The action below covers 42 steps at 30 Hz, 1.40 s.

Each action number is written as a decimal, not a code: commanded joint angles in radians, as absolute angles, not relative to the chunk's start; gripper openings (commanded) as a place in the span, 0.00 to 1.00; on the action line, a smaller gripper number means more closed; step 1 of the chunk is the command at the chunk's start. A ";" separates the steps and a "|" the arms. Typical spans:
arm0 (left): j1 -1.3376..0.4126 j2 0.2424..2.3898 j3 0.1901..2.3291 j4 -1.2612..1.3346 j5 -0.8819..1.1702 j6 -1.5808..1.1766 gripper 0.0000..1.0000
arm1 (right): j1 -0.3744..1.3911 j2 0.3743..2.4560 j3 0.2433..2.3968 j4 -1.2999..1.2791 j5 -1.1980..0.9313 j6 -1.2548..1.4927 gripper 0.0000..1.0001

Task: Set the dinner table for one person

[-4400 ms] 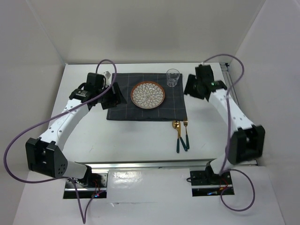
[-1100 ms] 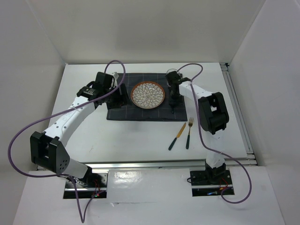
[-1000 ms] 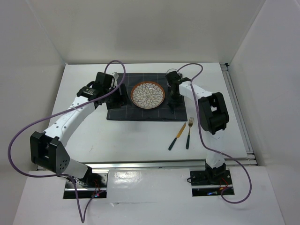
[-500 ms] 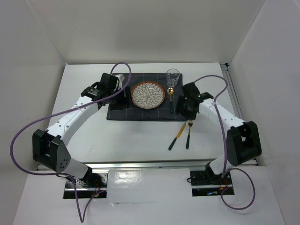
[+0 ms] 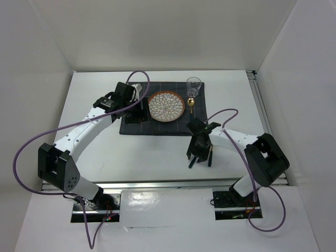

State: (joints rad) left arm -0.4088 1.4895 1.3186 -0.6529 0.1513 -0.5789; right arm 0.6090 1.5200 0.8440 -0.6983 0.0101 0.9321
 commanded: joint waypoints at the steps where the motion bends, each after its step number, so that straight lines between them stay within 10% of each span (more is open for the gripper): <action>1: -0.411 1.486 1.350 -0.638 0.140 -0.566 0.78 | 0.646 1.555 0.833 -0.695 0.080 1.022 0.51; 12: -0.411 1.486 1.359 -0.638 0.149 -0.566 0.78 | 0.666 1.493 0.966 -0.834 0.204 0.965 0.04; 28: -0.411 1.476 1.338 -0.638 0.129 -0.575 0.77 | 0.439 1.900 1.567 -0.744 0.324 0.290 0.04; 38: -0.411 1.466 1.348 -0.660 0.111 -0.575 0.77 | 0.342 2.094 1.635 -0.670 0.258 0.230 0.21; 42: -0.411 1.466 1.348 -0.660 0.110 -0.575 0.77 | 0.342 2.062 1.626 -0.652 0.258 0.230 0.55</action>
